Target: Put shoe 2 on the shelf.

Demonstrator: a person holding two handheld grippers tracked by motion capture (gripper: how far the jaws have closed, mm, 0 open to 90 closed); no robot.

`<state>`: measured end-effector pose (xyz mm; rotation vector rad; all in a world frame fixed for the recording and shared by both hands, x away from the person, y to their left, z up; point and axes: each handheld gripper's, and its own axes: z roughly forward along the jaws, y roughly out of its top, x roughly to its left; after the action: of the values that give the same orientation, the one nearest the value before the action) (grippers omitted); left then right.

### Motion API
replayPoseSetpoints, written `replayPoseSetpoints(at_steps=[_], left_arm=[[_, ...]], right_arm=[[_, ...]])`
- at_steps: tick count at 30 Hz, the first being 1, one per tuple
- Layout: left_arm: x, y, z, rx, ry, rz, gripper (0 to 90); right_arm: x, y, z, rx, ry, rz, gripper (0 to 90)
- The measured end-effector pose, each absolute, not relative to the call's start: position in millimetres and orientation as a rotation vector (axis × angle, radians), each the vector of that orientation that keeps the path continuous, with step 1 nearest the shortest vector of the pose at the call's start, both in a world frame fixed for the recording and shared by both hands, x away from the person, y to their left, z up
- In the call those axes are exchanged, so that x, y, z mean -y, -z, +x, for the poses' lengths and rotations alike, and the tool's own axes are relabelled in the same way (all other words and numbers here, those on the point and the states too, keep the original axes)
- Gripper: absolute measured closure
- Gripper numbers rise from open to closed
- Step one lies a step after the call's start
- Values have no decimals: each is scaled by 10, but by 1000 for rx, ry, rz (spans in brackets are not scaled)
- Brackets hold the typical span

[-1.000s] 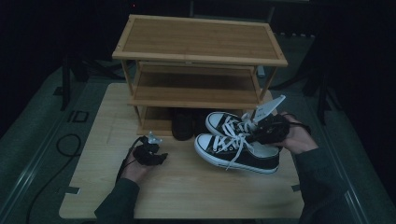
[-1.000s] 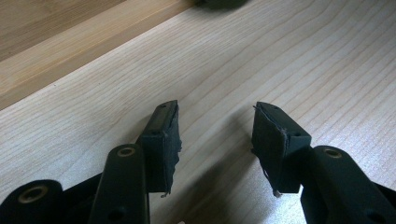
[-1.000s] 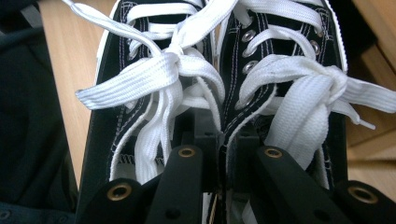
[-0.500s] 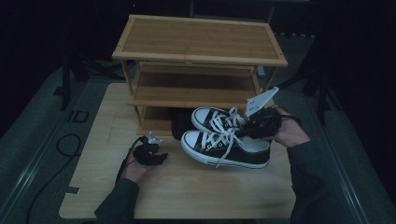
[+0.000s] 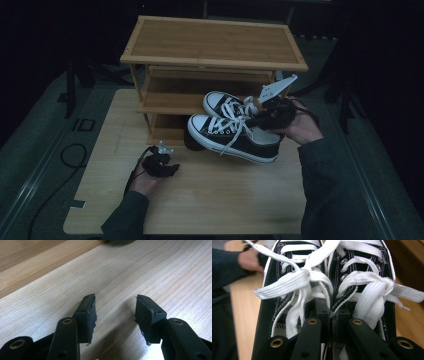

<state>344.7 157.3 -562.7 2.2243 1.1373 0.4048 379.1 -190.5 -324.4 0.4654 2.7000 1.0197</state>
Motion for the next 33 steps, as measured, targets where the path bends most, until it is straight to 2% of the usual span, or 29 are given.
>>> replayPoseSetpoints(at_steps=[33], left_arm=[[-1586,5627,3446,-1133,-399,2223,515]], right_arm=[[1637,3205,4285,-2592,-1031,630,858]])
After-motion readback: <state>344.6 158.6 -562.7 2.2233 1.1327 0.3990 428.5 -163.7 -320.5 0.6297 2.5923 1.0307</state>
